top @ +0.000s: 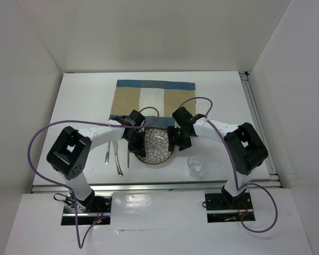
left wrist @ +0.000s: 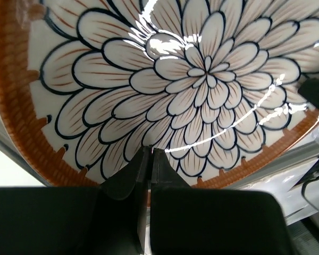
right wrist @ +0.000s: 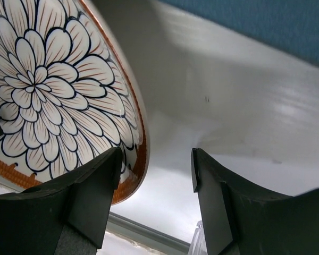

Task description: Set the dinner table for one person

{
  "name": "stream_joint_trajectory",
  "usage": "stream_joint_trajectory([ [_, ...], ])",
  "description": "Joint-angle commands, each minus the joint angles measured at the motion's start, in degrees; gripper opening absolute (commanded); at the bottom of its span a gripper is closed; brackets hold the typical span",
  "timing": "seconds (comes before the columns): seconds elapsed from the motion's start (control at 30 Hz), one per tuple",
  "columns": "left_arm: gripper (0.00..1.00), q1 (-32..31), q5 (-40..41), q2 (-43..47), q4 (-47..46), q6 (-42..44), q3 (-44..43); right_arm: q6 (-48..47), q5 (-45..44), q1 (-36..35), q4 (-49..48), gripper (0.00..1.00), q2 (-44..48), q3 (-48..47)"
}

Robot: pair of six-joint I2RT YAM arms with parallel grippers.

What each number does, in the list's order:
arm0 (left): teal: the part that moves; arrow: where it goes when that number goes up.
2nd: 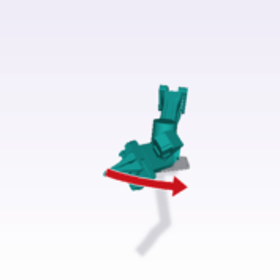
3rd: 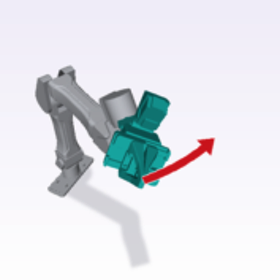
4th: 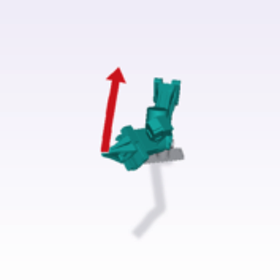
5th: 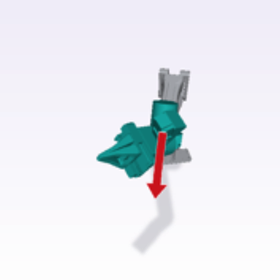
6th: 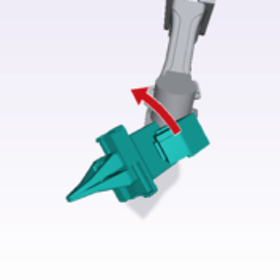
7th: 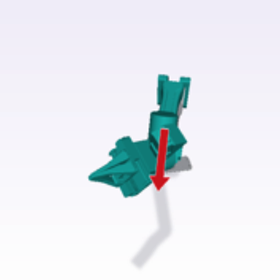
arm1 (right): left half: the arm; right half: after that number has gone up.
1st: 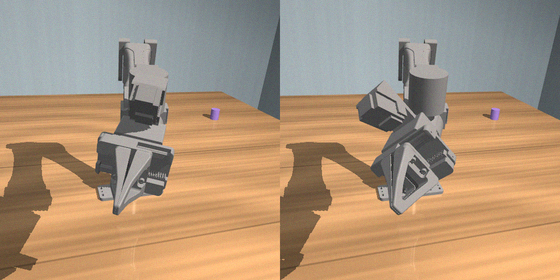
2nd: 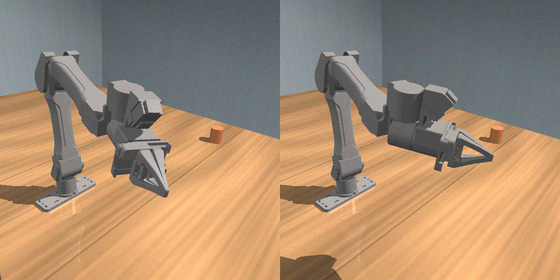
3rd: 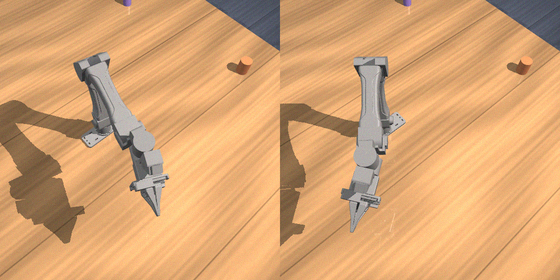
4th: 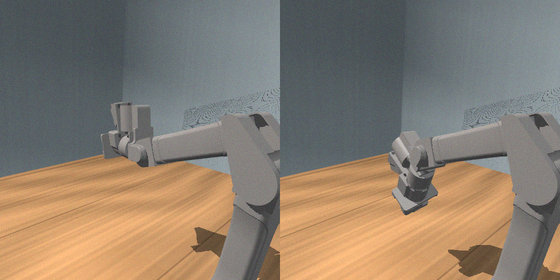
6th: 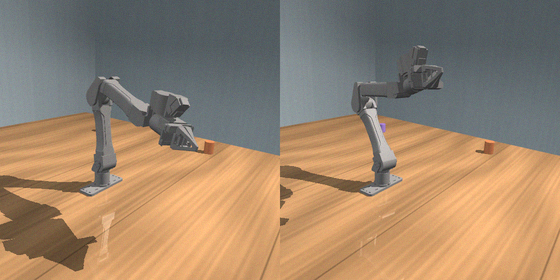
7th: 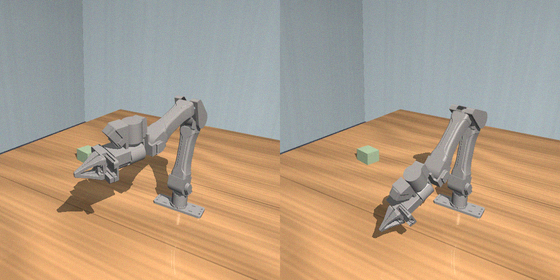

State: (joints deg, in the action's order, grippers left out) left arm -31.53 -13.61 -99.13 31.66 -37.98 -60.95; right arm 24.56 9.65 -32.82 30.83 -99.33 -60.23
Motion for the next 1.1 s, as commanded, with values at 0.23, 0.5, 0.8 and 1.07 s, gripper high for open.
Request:
stream_joint_trajectory([
  [0.23, 0.04, -5.39, 0.59, 9.38, 4.72, -4.03, 4.79, -0.91, -2.53, -1.11, 4.59, 0.64, 5.10, 3.63],
  [0.5, 0.10, -2.59, 9.19, 10.99, 14.82, -0.26, -11.53, -0.91, -8.41, -1.11, 7.31, 0.78, 7.31, -5.94],
  [0.8, 0.00, 18.77, 8.78, -15.18, 16.76, 4.40, -40.97, -0.39, -7.37, 7.85, 2.49, 0.71, 1.10, -17.55],
  [1.07, 0.00, 24.15, 8.78, -29.97, 14.31, 2.21, -52.43, -0.91, -3.42, 14.09, 1.78, 0.57, -13.60, -27.83],
])
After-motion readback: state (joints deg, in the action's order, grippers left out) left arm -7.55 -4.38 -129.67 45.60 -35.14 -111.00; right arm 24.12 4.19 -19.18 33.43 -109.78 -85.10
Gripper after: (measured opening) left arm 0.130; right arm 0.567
